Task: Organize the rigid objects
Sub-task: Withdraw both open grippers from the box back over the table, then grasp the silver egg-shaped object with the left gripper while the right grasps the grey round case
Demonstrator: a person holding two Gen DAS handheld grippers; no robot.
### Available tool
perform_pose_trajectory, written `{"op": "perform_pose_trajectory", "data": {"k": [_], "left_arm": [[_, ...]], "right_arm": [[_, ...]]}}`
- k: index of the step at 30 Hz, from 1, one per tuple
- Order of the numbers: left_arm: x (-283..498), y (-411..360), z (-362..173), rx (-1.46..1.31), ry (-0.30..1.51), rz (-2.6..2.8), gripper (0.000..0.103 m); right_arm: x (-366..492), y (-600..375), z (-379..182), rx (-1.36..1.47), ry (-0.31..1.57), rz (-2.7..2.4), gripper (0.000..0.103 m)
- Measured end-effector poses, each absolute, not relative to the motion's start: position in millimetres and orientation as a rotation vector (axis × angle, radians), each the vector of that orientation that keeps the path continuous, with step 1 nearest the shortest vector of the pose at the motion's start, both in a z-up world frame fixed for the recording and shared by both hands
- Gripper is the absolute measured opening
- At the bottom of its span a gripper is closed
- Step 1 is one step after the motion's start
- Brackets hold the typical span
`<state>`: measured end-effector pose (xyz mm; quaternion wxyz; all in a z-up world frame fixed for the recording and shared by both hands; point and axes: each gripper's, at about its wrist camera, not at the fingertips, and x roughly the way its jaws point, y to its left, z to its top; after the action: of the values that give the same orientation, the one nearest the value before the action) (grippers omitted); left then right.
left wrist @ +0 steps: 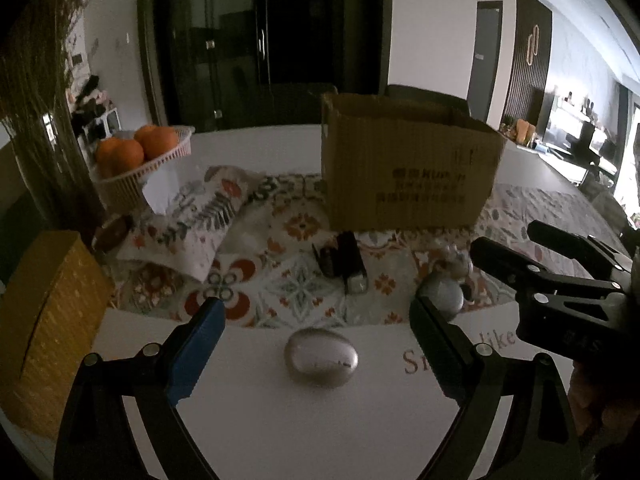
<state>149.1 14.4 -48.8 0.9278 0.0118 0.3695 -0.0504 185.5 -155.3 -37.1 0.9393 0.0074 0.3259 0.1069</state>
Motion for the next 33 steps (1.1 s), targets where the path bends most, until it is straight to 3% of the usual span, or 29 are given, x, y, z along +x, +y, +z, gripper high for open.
{"op": "perform_pose_trajectory", "data": {"k": [33], "left_arm": [[179.4,20.1,-135.7,0.011,0.95,-0.163,0.09]], "right_arm": [[224.2,-140.1,-124.2,-0.094,0.888,0.229,0.089]]}}
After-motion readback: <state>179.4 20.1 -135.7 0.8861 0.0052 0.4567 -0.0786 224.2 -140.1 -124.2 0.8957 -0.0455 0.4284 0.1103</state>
